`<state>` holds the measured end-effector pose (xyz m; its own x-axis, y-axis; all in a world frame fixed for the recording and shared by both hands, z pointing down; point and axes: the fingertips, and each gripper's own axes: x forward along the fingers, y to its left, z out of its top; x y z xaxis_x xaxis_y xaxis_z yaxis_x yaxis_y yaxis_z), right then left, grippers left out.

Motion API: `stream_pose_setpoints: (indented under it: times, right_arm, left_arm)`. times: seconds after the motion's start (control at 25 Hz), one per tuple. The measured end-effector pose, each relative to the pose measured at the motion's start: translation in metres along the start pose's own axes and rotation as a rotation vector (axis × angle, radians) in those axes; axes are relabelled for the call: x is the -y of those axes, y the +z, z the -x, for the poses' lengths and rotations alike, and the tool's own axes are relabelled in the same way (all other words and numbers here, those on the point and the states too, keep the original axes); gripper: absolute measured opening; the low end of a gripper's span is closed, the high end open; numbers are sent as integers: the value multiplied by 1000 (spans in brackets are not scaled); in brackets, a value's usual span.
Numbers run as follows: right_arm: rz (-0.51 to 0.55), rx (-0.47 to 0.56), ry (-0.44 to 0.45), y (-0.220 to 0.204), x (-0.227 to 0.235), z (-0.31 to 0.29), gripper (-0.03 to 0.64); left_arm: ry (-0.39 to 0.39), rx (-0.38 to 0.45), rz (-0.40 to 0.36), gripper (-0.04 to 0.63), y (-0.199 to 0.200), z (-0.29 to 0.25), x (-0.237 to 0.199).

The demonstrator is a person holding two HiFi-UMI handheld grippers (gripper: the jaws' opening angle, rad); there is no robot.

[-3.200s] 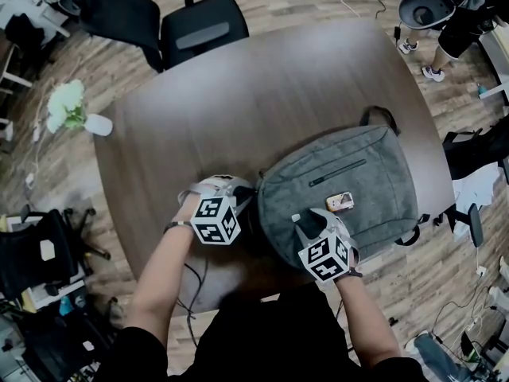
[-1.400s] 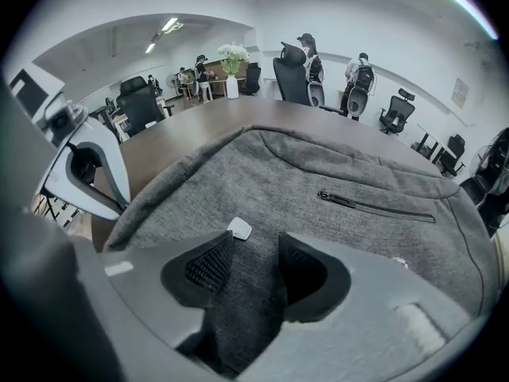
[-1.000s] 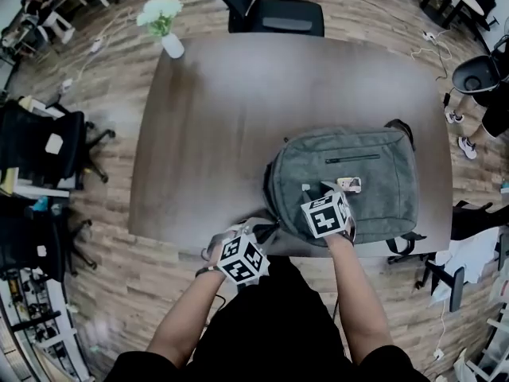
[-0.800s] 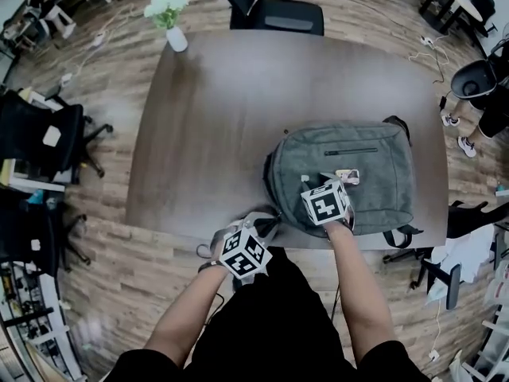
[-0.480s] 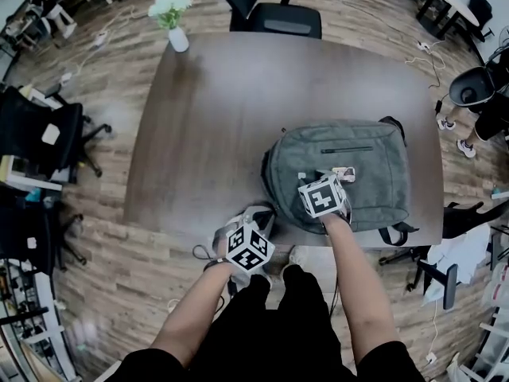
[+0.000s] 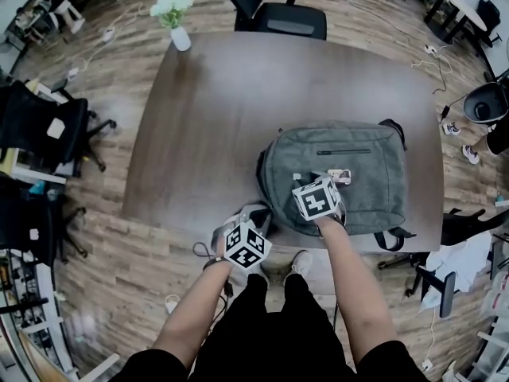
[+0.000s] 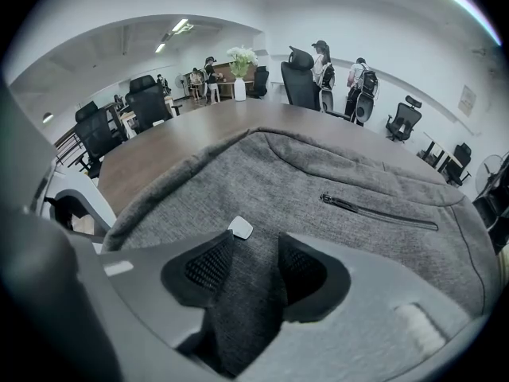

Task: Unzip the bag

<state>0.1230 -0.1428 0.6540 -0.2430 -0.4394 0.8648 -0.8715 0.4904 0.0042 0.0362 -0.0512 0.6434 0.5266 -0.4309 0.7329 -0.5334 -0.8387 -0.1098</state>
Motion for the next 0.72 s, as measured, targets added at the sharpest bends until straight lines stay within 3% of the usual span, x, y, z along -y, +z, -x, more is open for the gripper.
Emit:
stream_pose_setpoints:
  times: [0.16,0.72]
  right_arm:
    - [-3,7,4,0,-1,0,175]
    - [0,-17,-1,-8,2,0,172]
  left_arm:
    - [-31,19,25,26,0,5,6]
    - [-67,-5,-37,34,7,14,53]
